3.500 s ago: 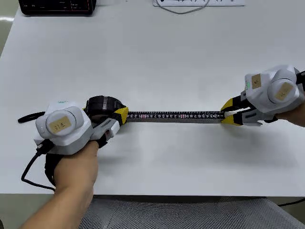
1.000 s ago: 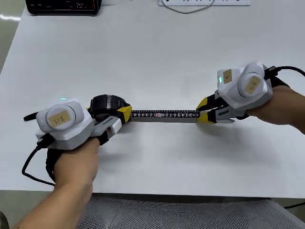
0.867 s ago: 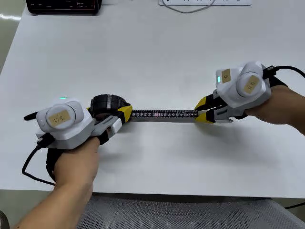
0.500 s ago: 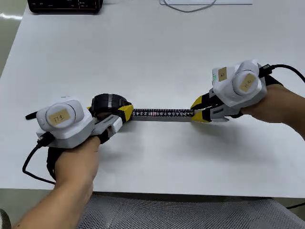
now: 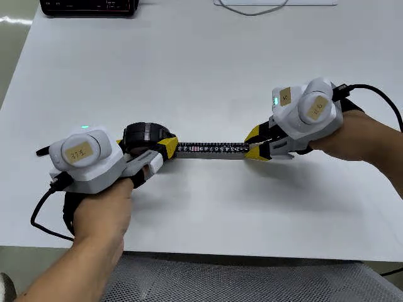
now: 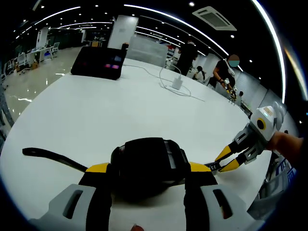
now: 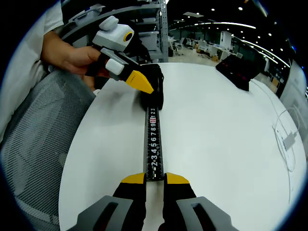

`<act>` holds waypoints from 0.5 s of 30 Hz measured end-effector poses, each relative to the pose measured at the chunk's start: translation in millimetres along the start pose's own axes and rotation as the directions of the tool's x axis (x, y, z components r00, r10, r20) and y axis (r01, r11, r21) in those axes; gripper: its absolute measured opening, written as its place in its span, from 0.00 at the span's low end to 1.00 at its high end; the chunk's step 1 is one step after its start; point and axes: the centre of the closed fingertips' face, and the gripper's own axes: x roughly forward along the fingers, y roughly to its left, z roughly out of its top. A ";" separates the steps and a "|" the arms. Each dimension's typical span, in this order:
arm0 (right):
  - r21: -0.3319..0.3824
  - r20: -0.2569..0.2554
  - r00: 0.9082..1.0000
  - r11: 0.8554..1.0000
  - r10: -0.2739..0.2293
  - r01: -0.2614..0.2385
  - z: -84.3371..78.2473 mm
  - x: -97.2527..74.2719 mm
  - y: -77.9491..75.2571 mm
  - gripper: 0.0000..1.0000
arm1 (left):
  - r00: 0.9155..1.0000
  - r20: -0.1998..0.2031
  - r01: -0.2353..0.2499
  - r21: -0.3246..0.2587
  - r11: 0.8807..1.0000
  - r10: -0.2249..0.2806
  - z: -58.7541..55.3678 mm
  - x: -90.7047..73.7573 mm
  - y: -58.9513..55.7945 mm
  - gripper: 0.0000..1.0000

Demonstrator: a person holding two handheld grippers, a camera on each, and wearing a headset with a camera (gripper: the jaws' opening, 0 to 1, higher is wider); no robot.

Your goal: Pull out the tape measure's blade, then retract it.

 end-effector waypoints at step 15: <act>-0.006 0.029 1.000 1.000 0.011 -0.010 21.4 14.5 -0.3 0.09 | 1.000 -0.001 0.011 -0.015 1.000 -0.011 0.5 -0.1 0.2 0.56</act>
